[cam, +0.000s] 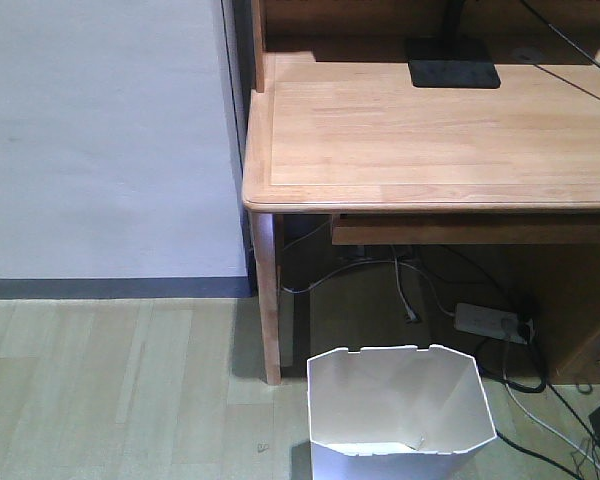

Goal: Move trash bin to bedside with robot

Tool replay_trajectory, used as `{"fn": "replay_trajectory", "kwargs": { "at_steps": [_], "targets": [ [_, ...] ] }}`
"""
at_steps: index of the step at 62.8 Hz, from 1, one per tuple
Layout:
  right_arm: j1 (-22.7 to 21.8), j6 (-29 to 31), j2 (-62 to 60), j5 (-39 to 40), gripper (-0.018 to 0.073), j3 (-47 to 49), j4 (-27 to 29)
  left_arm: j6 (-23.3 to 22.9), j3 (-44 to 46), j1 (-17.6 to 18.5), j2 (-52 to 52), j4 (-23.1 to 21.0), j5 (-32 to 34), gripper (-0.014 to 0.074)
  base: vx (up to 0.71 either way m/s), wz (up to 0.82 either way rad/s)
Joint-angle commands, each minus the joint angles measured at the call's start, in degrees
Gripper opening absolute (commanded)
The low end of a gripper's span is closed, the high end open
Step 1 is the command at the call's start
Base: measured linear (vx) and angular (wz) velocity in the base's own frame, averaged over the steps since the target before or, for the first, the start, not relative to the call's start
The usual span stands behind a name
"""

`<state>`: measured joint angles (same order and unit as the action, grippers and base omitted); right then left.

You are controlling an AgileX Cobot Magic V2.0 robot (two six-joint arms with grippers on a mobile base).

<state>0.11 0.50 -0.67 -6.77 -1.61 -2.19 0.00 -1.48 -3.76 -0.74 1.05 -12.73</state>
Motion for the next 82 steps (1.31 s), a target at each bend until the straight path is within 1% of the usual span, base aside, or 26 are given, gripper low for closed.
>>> {"fn": "replay_trajectory", "kwargs": {
  "at_steps": [1, 59, 74, 82],
  "targets": [
    [0.0, 0.4, -0.7, 4.0, -0.0009, -0.4, -0.7, 0.0, -1.1, -0.1, -0.8, -0.2, 4.1, -0.0006, 0.0, 0.0],
    [0.0, 0.4, -0.7, 4.0, -0.0009, -0.4, -0.7, 0.0, -1.1, -0.1, -0.8, -0.2, 4.1, -0.0006, 0.0, 0.0],
    [0.0, -0.5, -0.7, 4.9, -0.0009, 0.1, -0.4, 0.0, -1.1, -0.1, -0.8, -0.2, 4.1, -0.0006, 0.0, 0.0],
    [0.0, 0.0, -0.6, 7.7, -0.0009, 2.4, -0.4, 0.0, -1.1, -0.1, -0.8, -0.2, 4.1, -0.0006, 0.0, 0.0]
  ]
}}
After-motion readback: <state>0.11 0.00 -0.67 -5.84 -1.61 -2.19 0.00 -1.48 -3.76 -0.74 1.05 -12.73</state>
